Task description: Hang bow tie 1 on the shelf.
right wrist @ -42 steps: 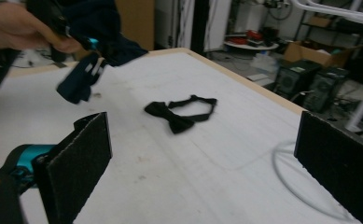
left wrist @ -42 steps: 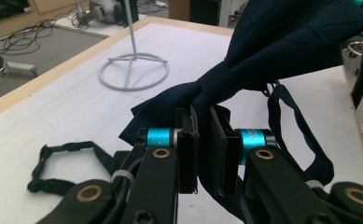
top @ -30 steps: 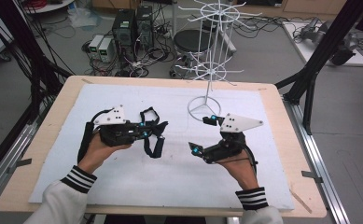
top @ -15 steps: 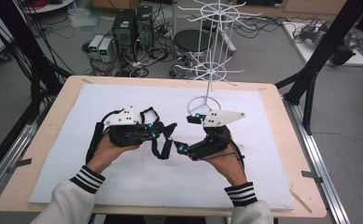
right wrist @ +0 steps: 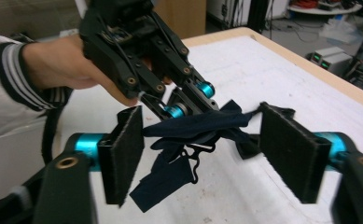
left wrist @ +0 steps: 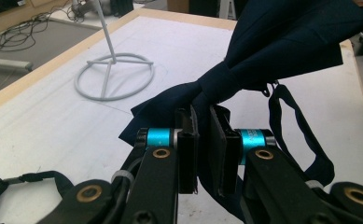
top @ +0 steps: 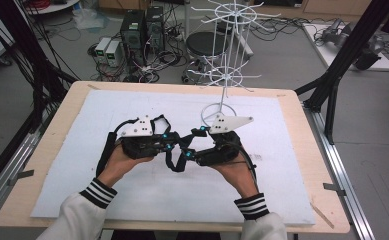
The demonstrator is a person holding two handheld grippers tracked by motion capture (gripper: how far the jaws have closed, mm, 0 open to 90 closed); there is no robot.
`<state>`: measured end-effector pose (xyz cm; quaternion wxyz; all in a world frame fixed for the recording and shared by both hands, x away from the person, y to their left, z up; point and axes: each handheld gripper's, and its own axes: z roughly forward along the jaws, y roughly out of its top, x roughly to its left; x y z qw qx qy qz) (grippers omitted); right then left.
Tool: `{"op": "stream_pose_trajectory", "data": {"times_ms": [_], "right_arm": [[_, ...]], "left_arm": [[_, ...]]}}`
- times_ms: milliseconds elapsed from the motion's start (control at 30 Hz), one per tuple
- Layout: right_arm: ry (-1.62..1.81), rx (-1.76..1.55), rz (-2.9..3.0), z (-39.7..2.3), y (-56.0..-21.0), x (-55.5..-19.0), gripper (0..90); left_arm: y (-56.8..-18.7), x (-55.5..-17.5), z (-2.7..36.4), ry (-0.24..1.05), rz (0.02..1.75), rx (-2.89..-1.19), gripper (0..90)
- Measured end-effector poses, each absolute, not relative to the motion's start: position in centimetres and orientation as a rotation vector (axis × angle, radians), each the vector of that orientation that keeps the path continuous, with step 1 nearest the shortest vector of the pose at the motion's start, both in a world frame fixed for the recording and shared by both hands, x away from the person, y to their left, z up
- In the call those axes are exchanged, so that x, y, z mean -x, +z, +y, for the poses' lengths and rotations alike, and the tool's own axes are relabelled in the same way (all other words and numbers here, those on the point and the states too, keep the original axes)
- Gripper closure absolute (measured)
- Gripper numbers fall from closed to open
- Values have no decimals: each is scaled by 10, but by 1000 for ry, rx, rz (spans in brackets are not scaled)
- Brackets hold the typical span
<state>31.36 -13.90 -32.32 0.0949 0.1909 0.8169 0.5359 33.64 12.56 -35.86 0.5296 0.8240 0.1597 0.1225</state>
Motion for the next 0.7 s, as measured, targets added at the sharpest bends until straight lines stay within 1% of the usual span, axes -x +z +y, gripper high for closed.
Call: {"op": "stream_pose_trajectory", "data": {"times_ms": [167,300,367,467,700], "right_arm": [[1586,-591,2426,-140,-323,-314,412],[1570,-595,2422,-140,-323,-314,431],[1566,-596,2424,-140,-323,-314,460],[1559,-598,2427,-140,-323,-313,515],[1538,-608,2426,-141,-322,-313,699]], "left_arm": [[-358,-336,124,299,383,-1962,822],[-358,-337,125,300,382,-1955,823],[-358,-337,125,306,383,-1950,824],[-358,-337,125,311,381,-1947,826],[-357,-336,126,320,368,-1941,828]]}}
